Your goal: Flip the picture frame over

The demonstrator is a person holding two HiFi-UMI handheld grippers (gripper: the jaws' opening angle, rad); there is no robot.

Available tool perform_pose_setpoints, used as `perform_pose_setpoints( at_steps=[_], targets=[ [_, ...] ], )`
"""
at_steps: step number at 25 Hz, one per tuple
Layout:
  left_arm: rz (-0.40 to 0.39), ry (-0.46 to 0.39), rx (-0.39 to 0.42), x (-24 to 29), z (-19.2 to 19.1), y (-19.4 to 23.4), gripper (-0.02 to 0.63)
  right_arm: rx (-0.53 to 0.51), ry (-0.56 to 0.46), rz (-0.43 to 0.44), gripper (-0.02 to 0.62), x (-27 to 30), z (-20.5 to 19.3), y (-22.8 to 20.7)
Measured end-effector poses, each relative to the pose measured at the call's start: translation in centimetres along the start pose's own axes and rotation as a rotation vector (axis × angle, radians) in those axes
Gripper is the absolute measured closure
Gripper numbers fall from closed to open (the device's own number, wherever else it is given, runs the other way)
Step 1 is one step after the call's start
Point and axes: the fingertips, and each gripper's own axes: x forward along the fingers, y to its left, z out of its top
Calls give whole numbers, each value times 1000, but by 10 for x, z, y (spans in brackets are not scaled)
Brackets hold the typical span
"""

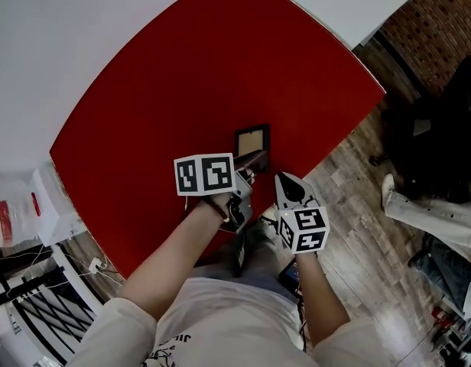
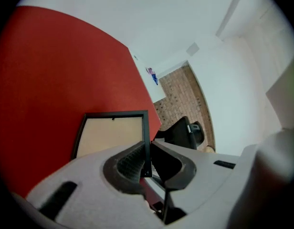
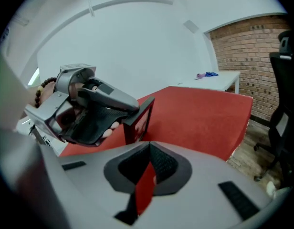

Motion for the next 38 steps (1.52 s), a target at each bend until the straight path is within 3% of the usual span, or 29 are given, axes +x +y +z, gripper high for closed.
perform_pose_setpoints(
  at_steps=[9, 20, 23, 26, 28, 38],
  targets=[
    [-360, -50, -238, -37, 15, 1, 558, -85, -15, 92, 589, 6, 6, 23],
    [-607, -61, -282, -62, 24, 17, 558, -349, 6, 371, 589, 27, -5, 74],
    [-635, -58, -288, -66, 25, 20, 558, -404, -8, 409, 586, 34, 0, 81],
    [-638, -53, -281, -65, 25, 21, 558, -435, 2, 453, 524, 41, 3, 87],
    [-637, -48, -278, -65, 25, 20, 558, -472, 14, 475, 517, 47, 2, 92],
    [-611, -13, -244, -68, 28, 22, 558, -552, 34, 482, 514, 63, -1, 94]
  ],
)
